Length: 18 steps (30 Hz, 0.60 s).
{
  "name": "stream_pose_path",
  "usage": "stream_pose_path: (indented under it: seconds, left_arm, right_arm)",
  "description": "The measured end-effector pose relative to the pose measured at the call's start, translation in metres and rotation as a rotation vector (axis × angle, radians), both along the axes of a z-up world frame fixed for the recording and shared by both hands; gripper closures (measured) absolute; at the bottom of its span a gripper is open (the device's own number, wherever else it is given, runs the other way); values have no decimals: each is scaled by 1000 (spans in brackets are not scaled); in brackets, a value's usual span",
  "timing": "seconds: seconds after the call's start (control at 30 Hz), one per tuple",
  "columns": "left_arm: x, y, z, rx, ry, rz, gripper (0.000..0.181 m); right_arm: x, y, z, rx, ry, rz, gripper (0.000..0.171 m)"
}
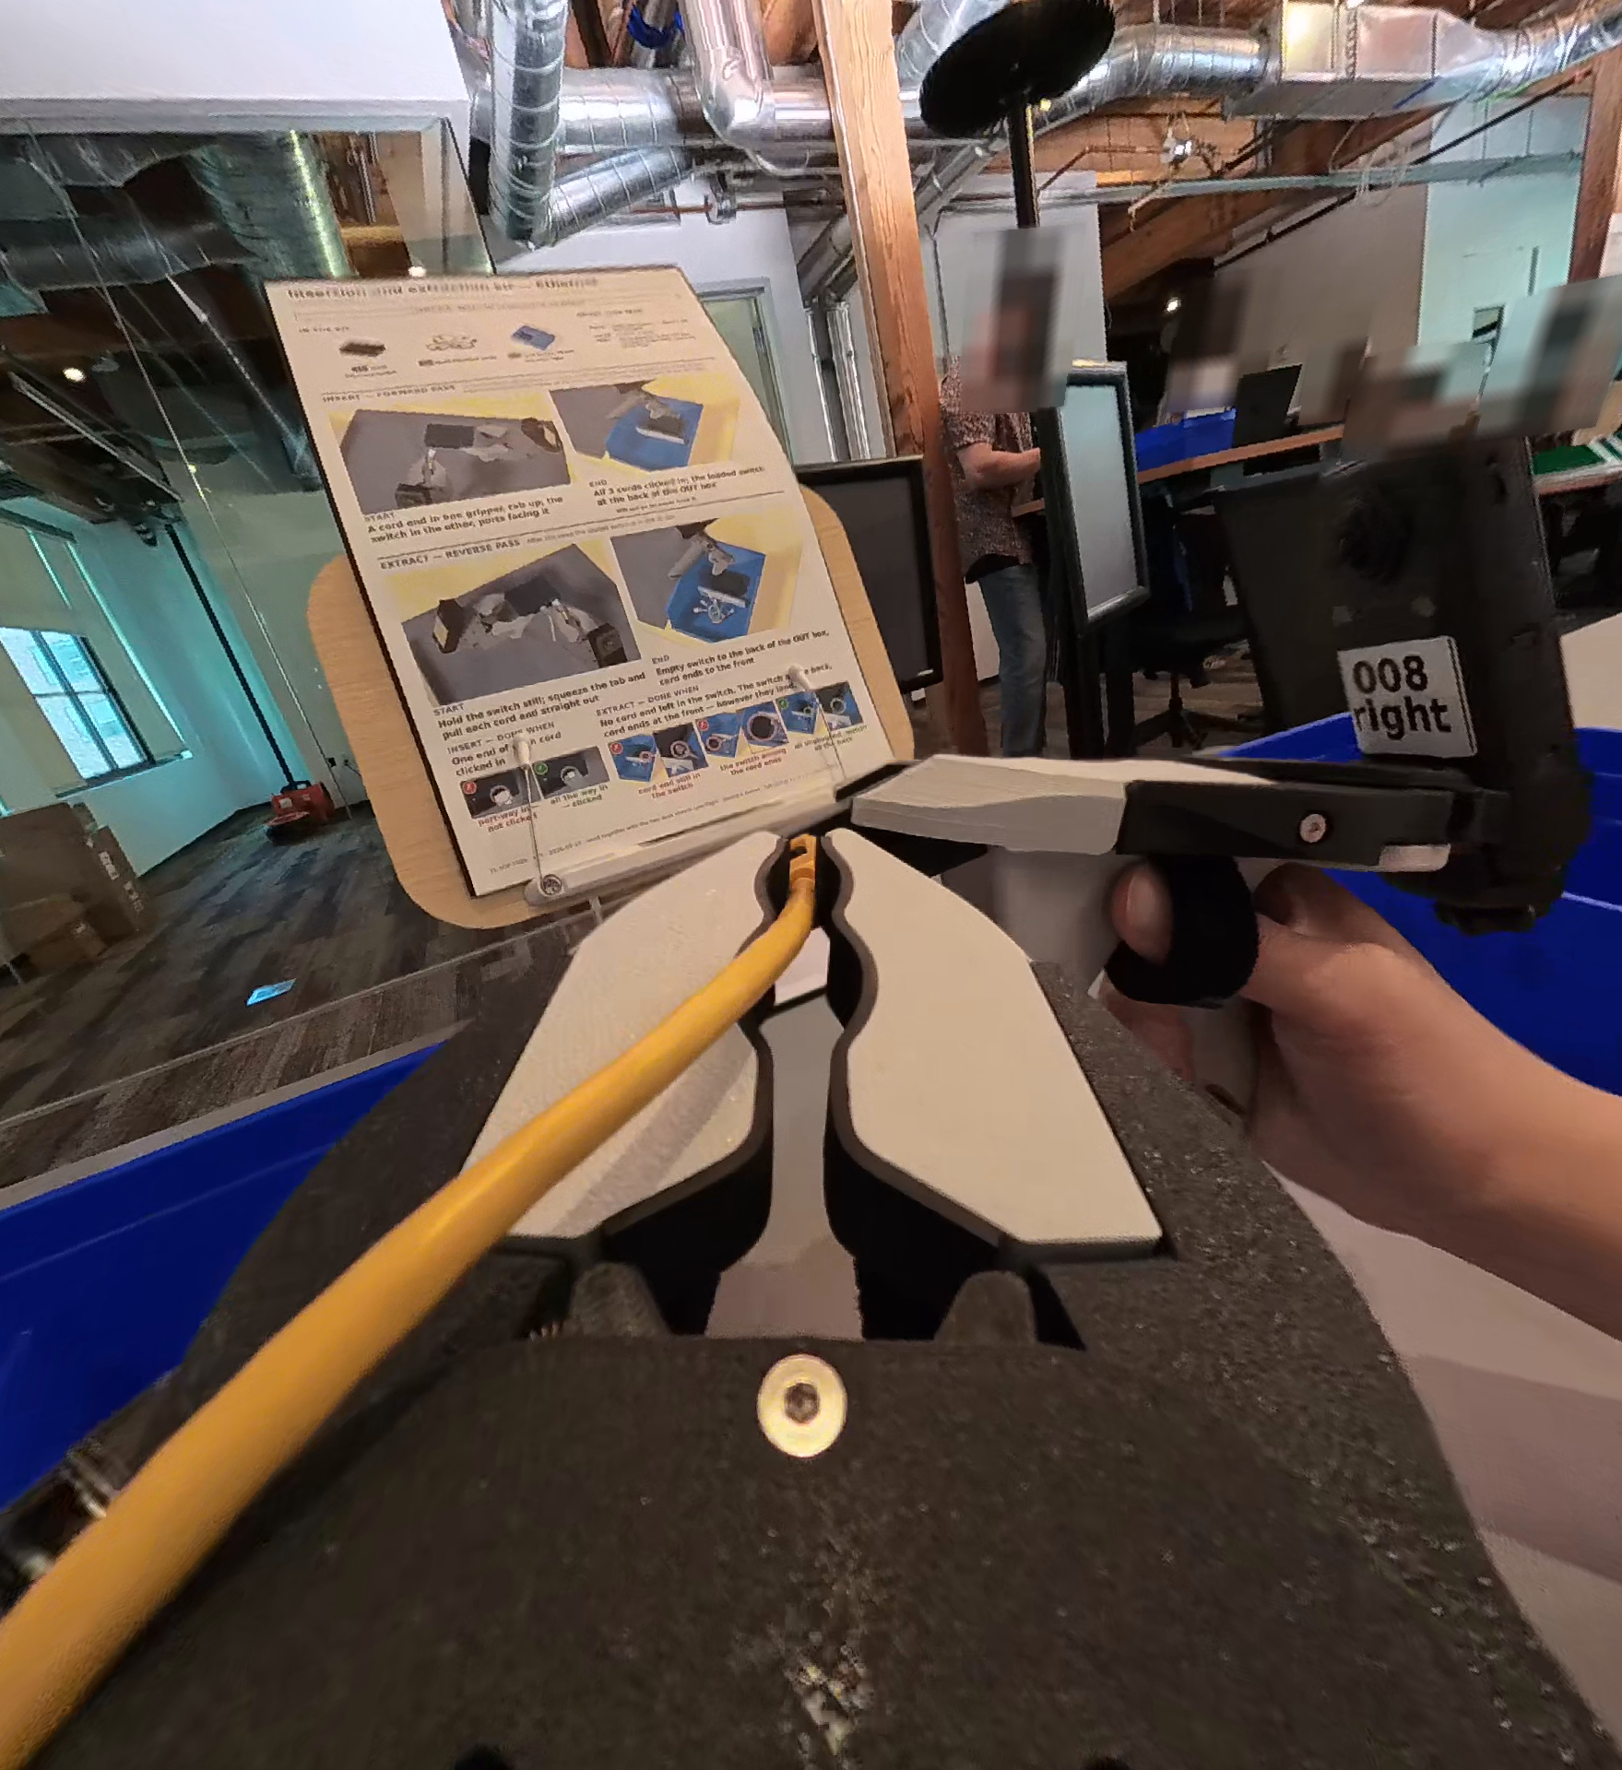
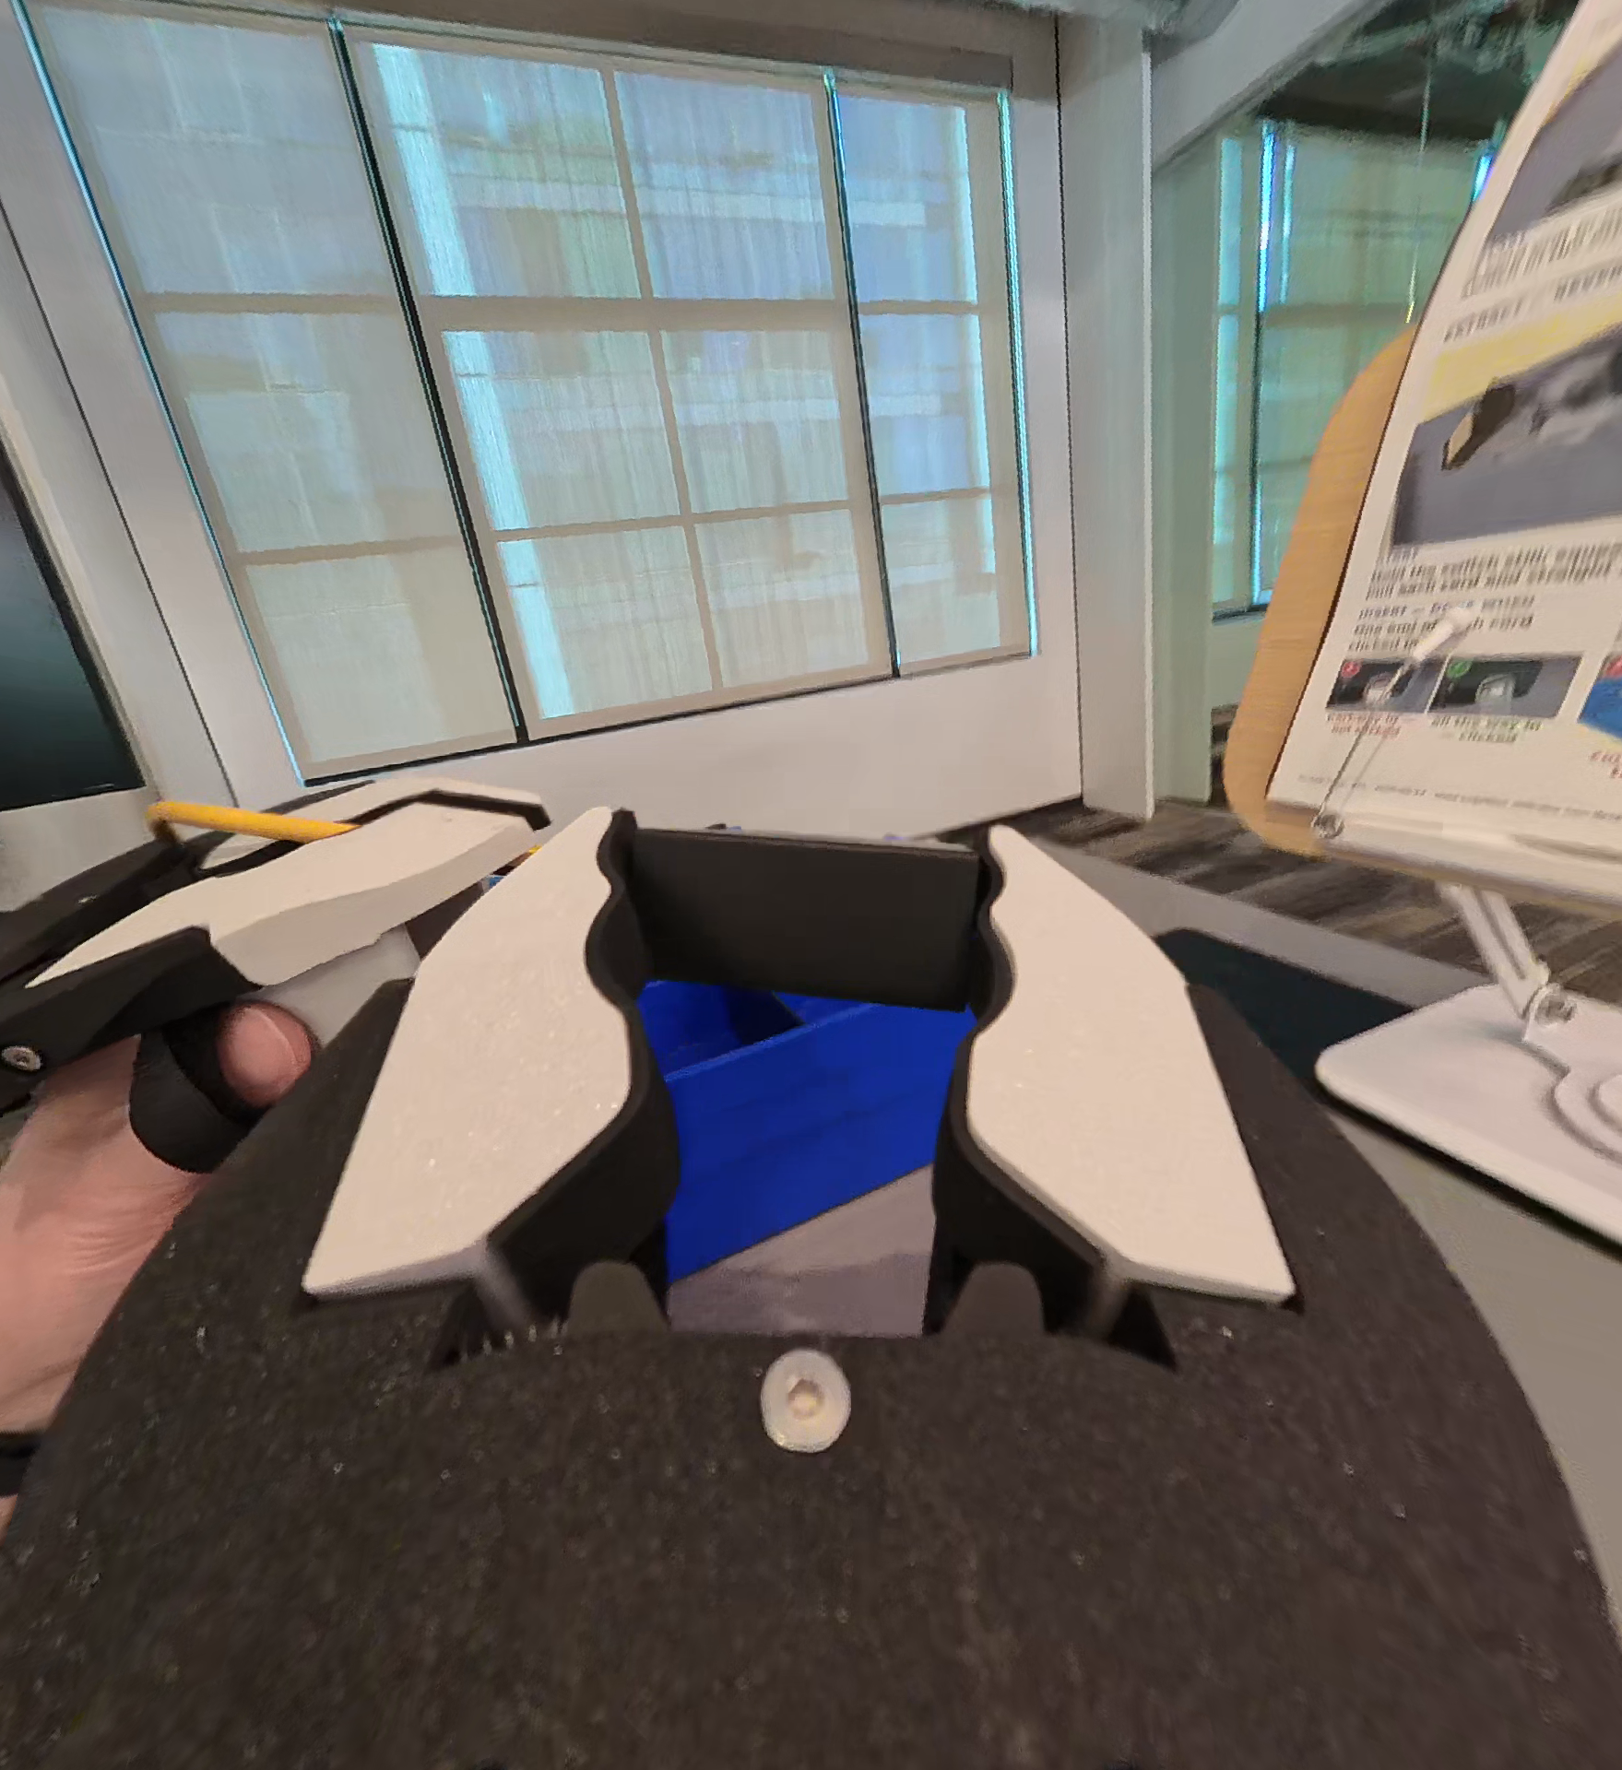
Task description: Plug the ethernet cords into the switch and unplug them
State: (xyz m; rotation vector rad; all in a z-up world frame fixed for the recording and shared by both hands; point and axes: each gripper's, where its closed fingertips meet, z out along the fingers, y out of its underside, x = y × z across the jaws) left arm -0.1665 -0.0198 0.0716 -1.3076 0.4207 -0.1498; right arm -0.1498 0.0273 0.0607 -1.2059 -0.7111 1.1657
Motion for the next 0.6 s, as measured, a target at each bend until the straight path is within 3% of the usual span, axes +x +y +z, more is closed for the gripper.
stream_pose_path:
  seconds: [0.23, 0.43, 0.6]
  left_arm:
    - [-1, 24, -34, -200, -39, -29, 177]
    - [9, 41, -69, -354, 40, -21, 177]
    - [19, 46, -95, -505, 7, -87, 177]
  right_arm:
    - [-2, 19, -53, -447, -18, 42, 108]
    - [1, 23, -108, -897, 49, 116, 107]
    - [11, 18, -139, -1040, -27, 140, 107]
